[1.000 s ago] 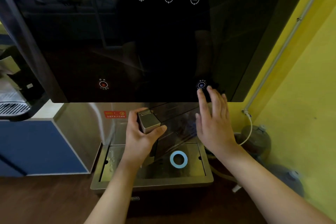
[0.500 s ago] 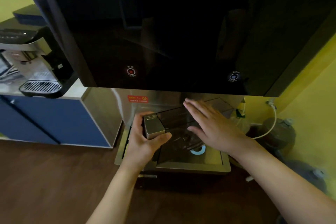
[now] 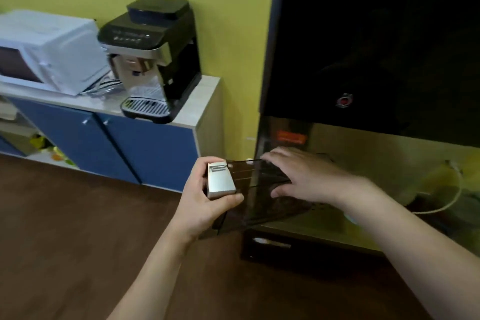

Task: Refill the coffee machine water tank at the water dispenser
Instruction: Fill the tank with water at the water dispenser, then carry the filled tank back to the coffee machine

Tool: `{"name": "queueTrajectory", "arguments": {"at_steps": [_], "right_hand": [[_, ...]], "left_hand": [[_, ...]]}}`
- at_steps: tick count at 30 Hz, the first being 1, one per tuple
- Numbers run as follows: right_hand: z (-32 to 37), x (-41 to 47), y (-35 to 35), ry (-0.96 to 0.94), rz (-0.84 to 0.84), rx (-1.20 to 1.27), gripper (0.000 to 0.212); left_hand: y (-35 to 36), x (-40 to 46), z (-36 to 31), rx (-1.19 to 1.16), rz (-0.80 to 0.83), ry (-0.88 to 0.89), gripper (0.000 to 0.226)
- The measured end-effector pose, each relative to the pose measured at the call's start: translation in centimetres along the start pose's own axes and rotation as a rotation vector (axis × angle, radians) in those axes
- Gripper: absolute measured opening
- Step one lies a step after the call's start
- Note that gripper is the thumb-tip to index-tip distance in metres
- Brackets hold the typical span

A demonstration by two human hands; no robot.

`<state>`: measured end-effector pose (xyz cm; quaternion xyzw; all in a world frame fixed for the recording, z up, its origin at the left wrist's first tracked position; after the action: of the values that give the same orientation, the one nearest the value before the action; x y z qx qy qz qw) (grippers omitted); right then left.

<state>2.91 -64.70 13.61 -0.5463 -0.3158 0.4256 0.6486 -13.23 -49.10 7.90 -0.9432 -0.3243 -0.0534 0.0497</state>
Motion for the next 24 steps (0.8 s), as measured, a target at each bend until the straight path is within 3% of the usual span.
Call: {"name": "queueTrajectory", "arguments": {"at_steps": [9, 17, 24], "right_hand": [[10.4, 14.6, 4.4, -0.154, 0.036, 0.029, 0.074], [9.1, 29.1, 5.3, -0.180, 0.048, -0.001, 0.075], [5.4, 39.1, 4.3, -0.154, 0.045, -0.021, 0.070]], "left_hand": [[-15.9, 4.0, 3.0, 0.104, -0.103, -0.051, 0.064], [-20.1, 15.2, 6.7, 0.215, -0.147, -0.045, 0.061], [-21.7, 25.3, 7.4, 0.434, 0.008, -0.103, 0.053]]}}
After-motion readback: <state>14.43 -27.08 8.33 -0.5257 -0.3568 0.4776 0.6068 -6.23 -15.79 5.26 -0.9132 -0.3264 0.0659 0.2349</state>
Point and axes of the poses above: each hand's wrist, its own x-axis towards the middle knuckle, its own y-axis out of the palm, z = x × y, the point moved 1 cm from there along x, towards the middle knuckle, and after that the axes turned 9 degrees about -z, right-handed, at the moved point
